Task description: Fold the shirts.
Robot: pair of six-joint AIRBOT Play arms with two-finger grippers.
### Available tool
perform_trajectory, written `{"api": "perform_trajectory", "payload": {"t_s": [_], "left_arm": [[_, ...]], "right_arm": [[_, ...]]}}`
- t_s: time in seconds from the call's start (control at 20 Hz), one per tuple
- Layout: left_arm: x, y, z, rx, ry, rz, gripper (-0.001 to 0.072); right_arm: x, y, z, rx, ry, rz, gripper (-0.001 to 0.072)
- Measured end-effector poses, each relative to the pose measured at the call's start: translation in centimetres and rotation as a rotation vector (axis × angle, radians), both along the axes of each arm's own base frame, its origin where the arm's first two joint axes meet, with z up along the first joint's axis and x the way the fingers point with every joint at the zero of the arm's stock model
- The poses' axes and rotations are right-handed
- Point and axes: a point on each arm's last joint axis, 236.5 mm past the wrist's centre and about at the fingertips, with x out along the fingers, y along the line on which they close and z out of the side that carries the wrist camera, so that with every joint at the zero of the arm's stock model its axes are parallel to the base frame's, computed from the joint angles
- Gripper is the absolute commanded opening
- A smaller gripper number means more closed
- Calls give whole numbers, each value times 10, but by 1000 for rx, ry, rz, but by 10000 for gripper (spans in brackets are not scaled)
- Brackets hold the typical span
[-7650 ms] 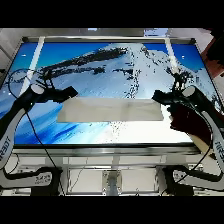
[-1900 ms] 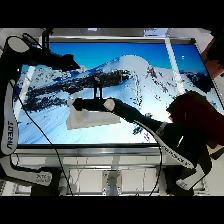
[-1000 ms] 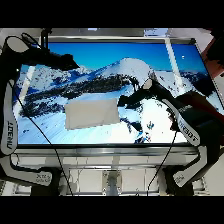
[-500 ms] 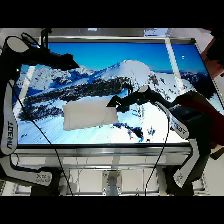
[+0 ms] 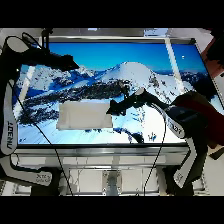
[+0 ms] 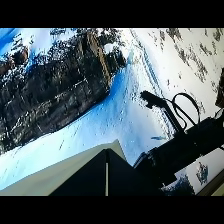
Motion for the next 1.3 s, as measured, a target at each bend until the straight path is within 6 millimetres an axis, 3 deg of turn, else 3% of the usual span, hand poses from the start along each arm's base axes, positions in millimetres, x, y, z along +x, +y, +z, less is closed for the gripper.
{"api": "perform_trajectory", "payload": {"t_s": [0.25,0.35,0.45,0.65,0.85,1.05,1.2,1.3], "left_arm": [[-1,0,0,2,1,-3,9],[-1,0,-1,4,1,-3,8],[0,1,-1,7,1,-2,9],[-1,1,-2,10,4,-4,8],[-2,1,-2,11,7,-7,8],[-4,1,-3,12,15,-12,8],[-7,0,-4,12,26,-19,8],[-9,0,-5,13,33,-25,9]], "right_arm": [[11,0,17,49,-50,-11,34],[27,-16,37,61,-103,-41,34],[44,-45,66,64,-166,-75,33],[72,-146,129,-8,-269,-209,32],[72,-279,202,-95,-363,-457,32],[23,-402,268,-201,-456,-733,31],[-35,-472,291,-300,-457,-919,31],[-69,-506,296,-356,-436,-1031,31]]}}
